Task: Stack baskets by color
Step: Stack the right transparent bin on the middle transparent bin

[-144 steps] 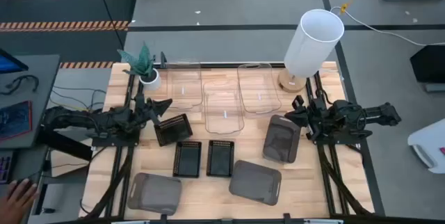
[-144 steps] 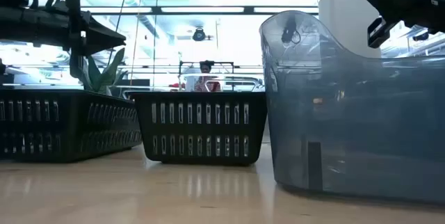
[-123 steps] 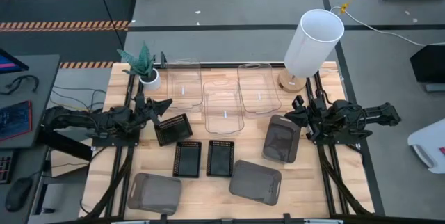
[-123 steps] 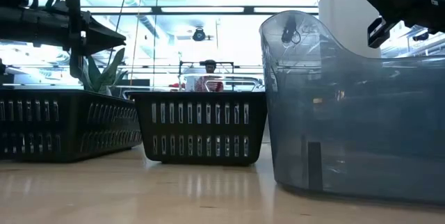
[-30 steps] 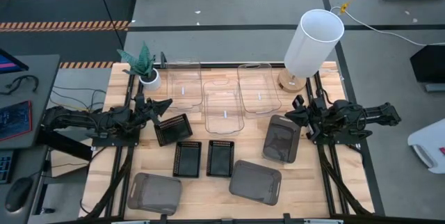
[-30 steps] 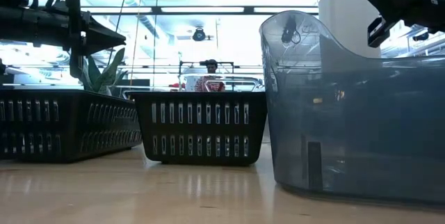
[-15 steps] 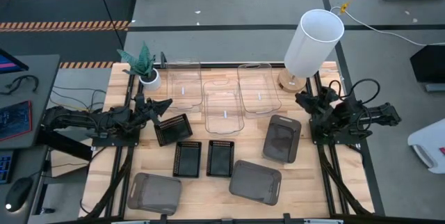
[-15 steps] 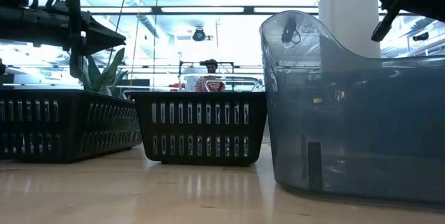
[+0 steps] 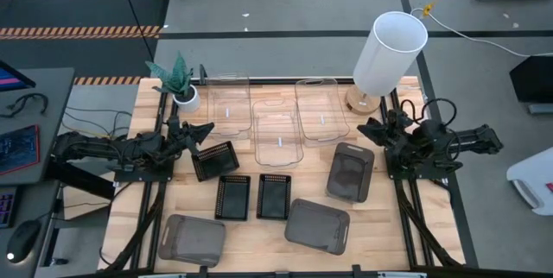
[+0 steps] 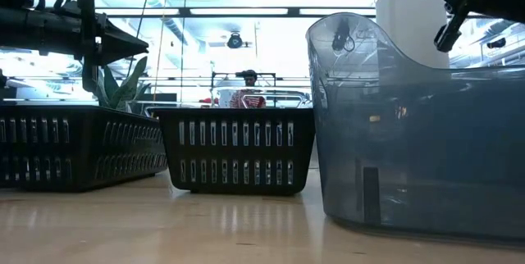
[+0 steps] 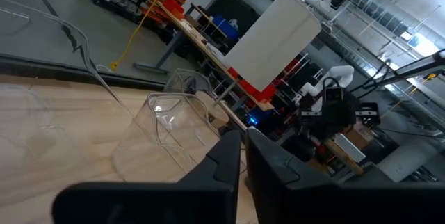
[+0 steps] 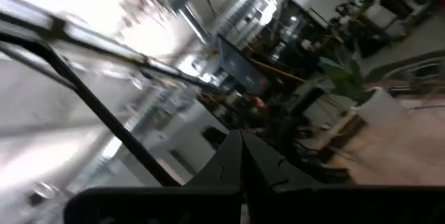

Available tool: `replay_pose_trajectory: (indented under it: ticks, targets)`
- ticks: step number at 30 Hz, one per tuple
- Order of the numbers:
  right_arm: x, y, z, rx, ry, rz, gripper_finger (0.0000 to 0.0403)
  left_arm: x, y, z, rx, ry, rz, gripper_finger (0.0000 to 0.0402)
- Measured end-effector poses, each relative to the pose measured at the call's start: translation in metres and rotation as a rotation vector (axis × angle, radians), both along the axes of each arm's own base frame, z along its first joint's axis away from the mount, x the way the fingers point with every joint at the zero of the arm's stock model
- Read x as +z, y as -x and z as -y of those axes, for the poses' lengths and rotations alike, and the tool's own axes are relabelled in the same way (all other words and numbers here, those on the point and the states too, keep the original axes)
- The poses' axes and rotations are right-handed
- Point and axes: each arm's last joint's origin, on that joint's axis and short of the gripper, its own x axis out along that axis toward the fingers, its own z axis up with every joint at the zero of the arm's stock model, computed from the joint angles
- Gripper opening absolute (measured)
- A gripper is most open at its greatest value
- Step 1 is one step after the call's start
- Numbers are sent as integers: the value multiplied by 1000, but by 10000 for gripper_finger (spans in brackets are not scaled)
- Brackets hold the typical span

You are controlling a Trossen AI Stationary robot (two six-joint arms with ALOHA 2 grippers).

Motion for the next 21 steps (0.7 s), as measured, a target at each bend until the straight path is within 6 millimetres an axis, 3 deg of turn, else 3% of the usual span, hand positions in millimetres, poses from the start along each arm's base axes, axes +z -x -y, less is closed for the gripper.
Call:
replay_pose_trajectory:
  ticks: [8, 13, 21]
  targets:
    - [22, -20, -1, -86, 164, -281, 9, 0, 0, 0, 0, 0, 0, 36]
    - [35, -37, -4, 18, 234, -440, 10, 0, 0, 0, 0, 0, 1, 33]
    - [33, -73, -5, 150, 280, -629, 30, 0, 0, 0, 0, 0, 0, 31]
